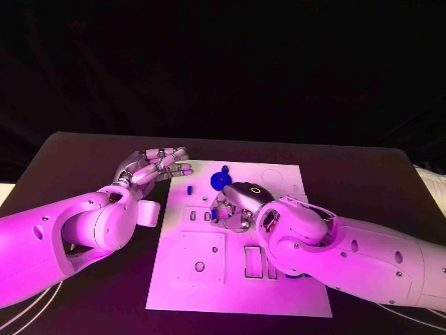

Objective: Assemble the parts on the task board

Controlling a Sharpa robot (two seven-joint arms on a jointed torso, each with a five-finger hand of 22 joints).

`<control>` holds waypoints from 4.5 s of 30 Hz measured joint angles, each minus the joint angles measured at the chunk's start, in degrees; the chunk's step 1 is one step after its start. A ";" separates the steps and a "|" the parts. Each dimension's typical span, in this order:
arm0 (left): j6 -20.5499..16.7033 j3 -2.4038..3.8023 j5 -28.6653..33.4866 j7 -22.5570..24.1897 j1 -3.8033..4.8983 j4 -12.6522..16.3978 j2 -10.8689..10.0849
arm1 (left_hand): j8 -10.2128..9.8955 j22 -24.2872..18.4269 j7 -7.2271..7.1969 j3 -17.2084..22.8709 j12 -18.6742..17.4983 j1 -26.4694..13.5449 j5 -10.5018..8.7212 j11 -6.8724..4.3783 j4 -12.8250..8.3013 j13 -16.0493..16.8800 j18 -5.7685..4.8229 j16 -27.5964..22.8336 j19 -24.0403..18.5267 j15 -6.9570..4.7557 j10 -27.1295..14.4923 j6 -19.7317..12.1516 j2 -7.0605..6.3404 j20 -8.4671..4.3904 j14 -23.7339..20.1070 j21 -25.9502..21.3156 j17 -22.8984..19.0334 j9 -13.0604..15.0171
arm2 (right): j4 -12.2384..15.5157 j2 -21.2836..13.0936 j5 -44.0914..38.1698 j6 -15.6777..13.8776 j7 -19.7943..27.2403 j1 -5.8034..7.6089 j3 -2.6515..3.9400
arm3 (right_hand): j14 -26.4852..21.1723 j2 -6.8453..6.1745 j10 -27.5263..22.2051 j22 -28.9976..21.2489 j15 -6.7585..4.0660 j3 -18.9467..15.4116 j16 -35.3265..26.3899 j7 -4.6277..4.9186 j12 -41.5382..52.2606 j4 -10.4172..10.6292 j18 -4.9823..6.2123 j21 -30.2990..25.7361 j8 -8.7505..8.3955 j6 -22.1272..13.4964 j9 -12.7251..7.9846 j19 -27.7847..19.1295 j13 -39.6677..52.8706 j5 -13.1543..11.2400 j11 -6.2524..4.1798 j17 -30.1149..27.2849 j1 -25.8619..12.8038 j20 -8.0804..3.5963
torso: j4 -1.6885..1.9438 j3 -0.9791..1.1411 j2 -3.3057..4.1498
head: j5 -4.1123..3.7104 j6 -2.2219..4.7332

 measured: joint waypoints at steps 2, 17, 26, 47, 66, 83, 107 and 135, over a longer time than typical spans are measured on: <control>0.02 0.00 0.00 -0.02 0.00 -0.01 0.01 | 0.00 0.00 0.00 0.00 0.00 0.00 0.00 0.00 0.00 0.00 -0.01 0.00 0.00 0.00 0.00 0.00 0.00 0.00 0.00 0.00 0.00 0.00 | 0.00 0.00 -0.08 -0.10 -0.06 -0.01 -0.02 | 0.12 -0.58 -0.70 0.00 0.12 -0.64 -0.40 0.39 -1.49 0.16 0.00 -0.38 -0.03 -1.40 -0.26 -0.19 -1.03 0.00 0.24 0.00 -0.48 0.19 | 0.00 0.00 0.00 | -0.03 0.01; 0.36 -0.01 0.00 -0.35 0.00 -0.40 0.18 | 0.00 -0.06 0.00 0.00 0.00 0.00 0.00 0.00 0.00 0.00 0.00 0.00 0.00 0.00 0.00 0.00 0.00 0.00 0.00 0.00 -0.01 0.00 | 3.07 -2.45 -1.53 -5.66 -0.34 -1.47 -0.37 | 0.00 -3.30 -1.52 -0.01 0.82 -6.65 -1.03 1.25 -2.67 5.23 0.00 -1.02 0.01 -5.08 -0.52 -0.91 -2.80 0.77 0.89 -0.01 0.17 0.91 | 0.06 0.03 -0.01 | -0.09 0.02; 0.99 -0.01 -0.59 -1.06 -0.01 -1.05 0.19 | 0.39 1.50 -1.13 0.86 0.91 -0.16 0.00 -2.00 -0.86 0.12 0.00 4.35 5.46 -2.26 2.25 1.79 0.90 -2.24 8.27 3.41 2.90 0.13 | 8.06 -7.23 -2.08 -12.65 3.76 -1.63 2.53 | 0.00 -3.64 -0.68 -0.02 0.82 -8.16 -1.03 1.04 0.61 6.74 0.00 -1.02 0.01 -4.87 -0.46 -0.90 -1.03 0.75 0.88 0.03 1.73 0.91 | -0.13 0.10 -0.08 | 0.24 0.41; 16.65 -0.03 -32.54 -37.58 5.75 -2.25 2.65 | 11.85 46.09 -7.57 -5.82 39.16 -12.30 -2.71 -10.11 8.63 28.63 -2.68 76.24 23.82 -10.16 11.33 7.57 0.82 -10.57 23.43 51.26 68.32 4.37 | 3.71 -20.45 28.72 -15.28 26.09 4.91 5.02 | 0.01 -0.56 -2.50 -0.03 0.82 -7.00 -4.33 0.87 -2.38 6.84 0.91 -4.13 0.15 -4.70 -0.24 -4.22 -3.64 0.88 0.74 -1.57 7.25 0.87 | -1.40 1.48 -2.65 | 1.66 -0.46; 30.85 -0.75 -55.93 -58.74 10.00 -9.08 11.38 | 30.93 68.10 -11.30 -17.75 64.46 -16.46 -7.65 -13.18 8.71 56.40 -5.82 82.56 31.25 -12.80 19.36 4.31 4.05 -13.19 23.44 65.92 68.31 20.23 | -0.18 -19.85 35.07 -16.58 27.20 5.29 5.00 | 0.01 -0.56 -2.55 0.01 0.82 -7.17 -4.92 0.72 -2.60 6.68 0.91 -4.67 0.24 -4.13 -0.20 -4.70 -3.86 1.21 0.69 -2.48 7.25 0.80 | -1.82 1.96 -3.24 | 2.55 -1.31; 39.66 -1.77 -59.08 -61.86 10.40 -13.25 16.70 | 32.78 68.14 -11.48 -20.65 65.44 -17.74 -7.65 -13.40 8.64 57.74 -6.68 82.56 31.64 -12.80 19.98 2.85 4.58 -13.21 23.44 66.78 68.30 23.00 | -1.63 -18.97 35.17 -16.57 25.82 5.28 5.00 | 0.01 -0.59 -2.54 -0.13 0.82 -7.73 -4.91 0.72 -1.77 6.78 0.91 -5.02 0.24 -4.14 -0.18 -5.11 -3.37 1.55 0.69 -1.78 6.82 0.80 | -2.01 1.81 -3.03 | 3.15 -1.70; 43.52 -1.83 -60.03 -62.77 10.41 -15.92 19.33 | 33.96 68.12 -11.48 -20.56 65.44 -13.57 -7.65 -13.39 8.23 58.30 -6.69 82.56 31.64 -12.79 19.96 1.61 7.67 -13.21 23.44 66.78 68.29 25.62 | -2.79 -18.16 35.14 -16.34 25.00 5.27 4.99 | 0.01 -0.54 -2.54 -0.52 0.82 -7.73 -4.92 0.72 -2.02 6.78 0.91 -5.02 0.24 -4.14 -0.18 -5.10 -3.80 1.58 0.69 -2.04 6.76 0.80 | -1.97 1.74 -3.00 | 3.57 -2.13; 45.30 -1.84 -59.77 -62.95 10.41 -16.48 20.21 | 34.77 68.11 -11.53 -19.79 65.91 -11.47 -7.65 -13.38 7.81 58.86 -6.68 82.56 32.05 -12.78 19.96 1.56 8.12 -13.21 23.43 67.08 68.28 27.11 | -3.56 -17.56 35.15 -15.55 24.62 5.22 4.98 | 0.01 -0.46 -2.54 -0.64 0.82 -8.20 -4.92 0.72 -2.02 6.94 0.91 -5.02 0.23 -4.14 -0.19 -5.10 -3.95 1.99 0.69 -2.03 6.24 0.80 | -1.94 1.74 -3.00 | 3.56 -2.76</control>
